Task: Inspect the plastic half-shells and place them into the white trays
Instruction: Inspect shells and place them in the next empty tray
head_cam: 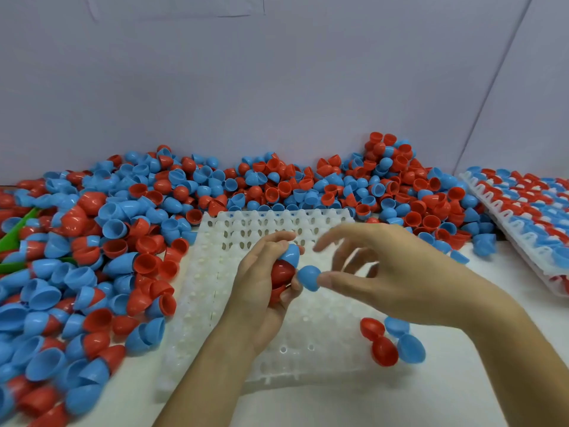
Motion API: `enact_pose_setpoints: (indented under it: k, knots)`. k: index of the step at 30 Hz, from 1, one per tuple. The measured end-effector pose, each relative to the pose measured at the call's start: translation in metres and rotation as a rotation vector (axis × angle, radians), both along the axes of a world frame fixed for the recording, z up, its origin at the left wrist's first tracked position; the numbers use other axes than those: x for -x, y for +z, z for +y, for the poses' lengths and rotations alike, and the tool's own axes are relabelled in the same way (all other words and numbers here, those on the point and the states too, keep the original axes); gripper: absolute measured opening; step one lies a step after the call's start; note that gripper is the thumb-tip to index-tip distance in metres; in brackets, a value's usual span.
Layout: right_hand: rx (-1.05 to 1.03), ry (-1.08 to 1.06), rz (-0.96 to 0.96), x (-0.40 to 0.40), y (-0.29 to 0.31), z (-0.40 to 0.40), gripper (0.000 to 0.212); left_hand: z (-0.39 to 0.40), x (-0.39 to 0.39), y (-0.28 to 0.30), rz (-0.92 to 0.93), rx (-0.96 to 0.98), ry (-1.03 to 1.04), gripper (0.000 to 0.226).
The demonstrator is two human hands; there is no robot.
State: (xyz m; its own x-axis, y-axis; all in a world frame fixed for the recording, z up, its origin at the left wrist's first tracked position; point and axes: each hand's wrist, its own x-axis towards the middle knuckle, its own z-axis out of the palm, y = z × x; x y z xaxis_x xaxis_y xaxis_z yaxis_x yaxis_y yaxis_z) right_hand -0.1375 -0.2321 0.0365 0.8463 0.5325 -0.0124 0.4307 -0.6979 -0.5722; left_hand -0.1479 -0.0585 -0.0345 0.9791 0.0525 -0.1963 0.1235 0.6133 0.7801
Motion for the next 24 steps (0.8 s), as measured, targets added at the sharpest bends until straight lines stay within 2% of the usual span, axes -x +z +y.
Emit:
enact_pose_setpoints:
  k: [3, 9, 12, 13, 18, 24]
  knots:
    - [-0.114, 0.007, -0.026, -0.008, -0.013, 0.017, 0.042, 0.0, -0.001, -0.002, 0.003, 0.009, 0.037, 0.009]
    - [-0.408, -0.091, -0.208, -0.012, -0.042, 0.019, 0.029, 0.004, -0.005, -0.004, -0.014, 0.02, 0.045, 0.025]
    - [-0.513, -0.162, -0.286, -0.012, -0.05, 0.015, 0.028, 0.006, -0.006, -0.004, -0.005, -0.042, -0.022, 0.014]
    - [-0.526, -0.177, -0.303, -0.011, -0.051, 0.015, 0.028, 0.007, -0.006, -0.003, -0.012, -0.062, -0.055, 0.012]
    - [-0.545, -0.179, -0.363, -0.01, -0.053, 0.016, 0.032, 0.009, -0.003, -0.004, -0.043, -0.114, -0.176, 0.03]
    - [-0.547, -0.262, -0.436, -0.01, -0.054, 0.017, 0.034, 0.01, -0.003, -0.005, -0.023, -0.014, -0.164, 0.022]
